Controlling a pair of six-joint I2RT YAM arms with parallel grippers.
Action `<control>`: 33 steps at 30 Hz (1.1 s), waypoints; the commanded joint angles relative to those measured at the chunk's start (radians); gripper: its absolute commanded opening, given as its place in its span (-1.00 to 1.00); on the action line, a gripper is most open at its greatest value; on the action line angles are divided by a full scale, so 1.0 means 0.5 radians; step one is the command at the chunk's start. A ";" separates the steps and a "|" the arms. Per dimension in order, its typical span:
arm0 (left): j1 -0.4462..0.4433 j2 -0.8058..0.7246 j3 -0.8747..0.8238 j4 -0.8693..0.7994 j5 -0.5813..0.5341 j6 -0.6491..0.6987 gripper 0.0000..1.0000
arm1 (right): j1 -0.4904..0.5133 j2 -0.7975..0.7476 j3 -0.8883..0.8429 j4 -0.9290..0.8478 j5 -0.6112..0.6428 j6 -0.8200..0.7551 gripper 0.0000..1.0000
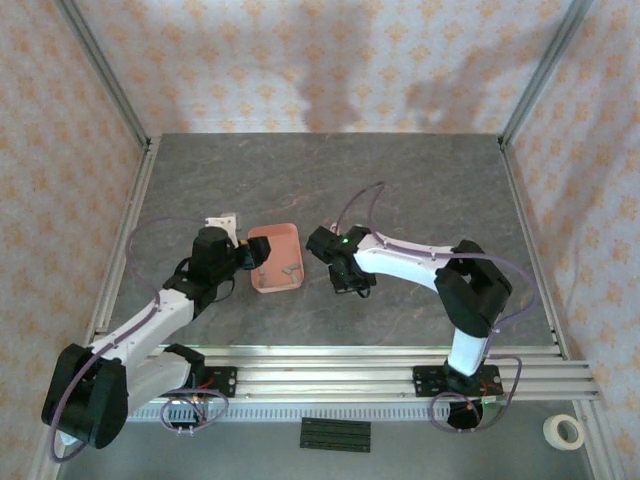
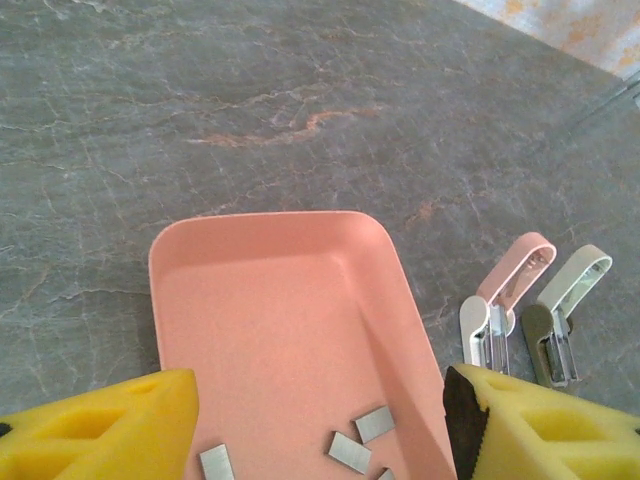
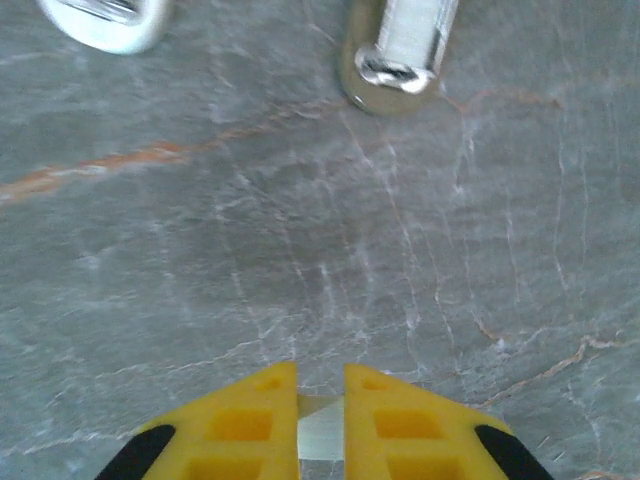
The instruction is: Load the staples into the stapler
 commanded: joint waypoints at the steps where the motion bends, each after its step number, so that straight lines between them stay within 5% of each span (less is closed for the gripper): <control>1: -0.023 0.020 -0.050 0.215 0.137 0.096 0.34 | -0.007 -0.026 -0.073 0.056 0.077 0.254 -0.71; 14: -0.026 0.031 -0.219 0.559 0.626 0.164 0.35 | -0.025 0.089 -0.140 0.119 -0.063 0.280 -0.67; 33: -0.027 0.029 -0.214 0.482 0.599 0.182 0.35 | -0.118 0.056 0.076 -0.142 -0.283 0.199 -0.35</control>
